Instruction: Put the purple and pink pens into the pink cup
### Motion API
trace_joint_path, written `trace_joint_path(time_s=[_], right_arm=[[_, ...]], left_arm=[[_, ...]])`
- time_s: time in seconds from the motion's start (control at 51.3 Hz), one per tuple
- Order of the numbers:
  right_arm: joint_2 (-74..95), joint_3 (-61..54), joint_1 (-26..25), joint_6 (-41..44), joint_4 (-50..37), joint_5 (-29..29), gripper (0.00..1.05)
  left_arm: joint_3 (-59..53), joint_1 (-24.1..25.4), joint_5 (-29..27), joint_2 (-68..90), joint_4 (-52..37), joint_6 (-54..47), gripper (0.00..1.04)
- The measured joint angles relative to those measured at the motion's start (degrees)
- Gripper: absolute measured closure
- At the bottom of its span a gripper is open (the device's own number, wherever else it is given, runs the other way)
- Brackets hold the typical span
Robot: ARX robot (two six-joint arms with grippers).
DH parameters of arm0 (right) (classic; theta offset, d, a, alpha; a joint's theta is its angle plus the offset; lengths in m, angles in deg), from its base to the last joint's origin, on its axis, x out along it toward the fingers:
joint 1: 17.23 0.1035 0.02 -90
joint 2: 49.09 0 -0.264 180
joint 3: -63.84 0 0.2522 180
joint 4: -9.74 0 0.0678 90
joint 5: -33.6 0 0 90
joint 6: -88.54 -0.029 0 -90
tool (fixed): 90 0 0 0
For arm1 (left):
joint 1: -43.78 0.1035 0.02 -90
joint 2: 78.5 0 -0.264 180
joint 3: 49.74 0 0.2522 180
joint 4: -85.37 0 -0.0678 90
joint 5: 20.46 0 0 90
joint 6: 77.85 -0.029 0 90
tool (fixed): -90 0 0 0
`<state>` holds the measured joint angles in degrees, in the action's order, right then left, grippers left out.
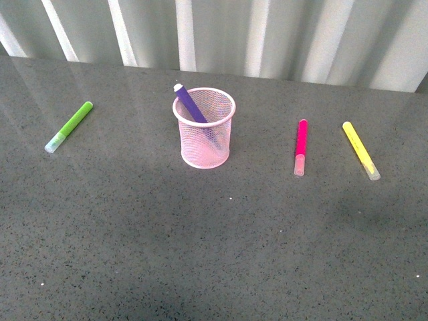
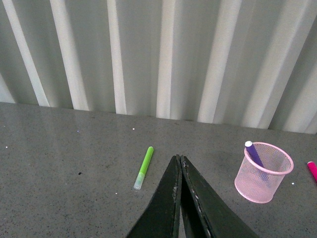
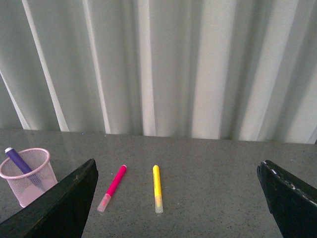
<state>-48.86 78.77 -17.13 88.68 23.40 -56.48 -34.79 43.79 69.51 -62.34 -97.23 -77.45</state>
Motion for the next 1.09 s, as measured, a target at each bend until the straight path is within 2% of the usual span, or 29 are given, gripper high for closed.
trace_joint_path(time_s=[0.39, 0.468, 0.662, 0.799, 0.896, 0.916, 1.013, 1.091], right_arm=[[0.0, 0.0, 0.0, 0.0, 0.0, 0.0, 0.07], [0.0, 0.0, 0.0, 0.0, 0.0, 0.0, 0.07], [0.0, 0.0, 0.0, 0.0, 0.0, 0.0, 0.07], [0.0, 0.0, 0.0, 0.0, 0.0, 0.0, 0.07], [0.0, 0.0, 0.0, 0.0, 0.0, 0.0, 0.07], [0.4, 0.2, -0.1, 0.1, 0.8, 0.5, 0.07], [8.9, 7.0, -2.1, 0.7, 15.1, 6.7, 0.07], [16.9, 12.5, -5.1, 0.3, 15.9, 10.8, 0.07]], left_arm=[[0.0, 0.0, 0.0, -6.3, 6.3, 0.0, 1.01], [0.0, 0.0, 0.0, -13.9, 15.7, 0.0, 1.01], [0.0, 0.0, 0.0, -15.9, 16.3, 0.0, 1.01], [0.0, 0.0, 0.0, -15.9, 16.3, 0.0, 0.71], [0.0, 0.0, 0.0, -16.0, 16.3, 0.0, 0.46], [0.0, 0.0, 0.0, -16.0, 16.3, 0.0, 0.42], [0.0, 0.0, 0.0, -16.0, 16.3, 0.0, 0.26], [0.0, 0.0, 0.0, -16.0, 16.3, 0.0, 0.14]])
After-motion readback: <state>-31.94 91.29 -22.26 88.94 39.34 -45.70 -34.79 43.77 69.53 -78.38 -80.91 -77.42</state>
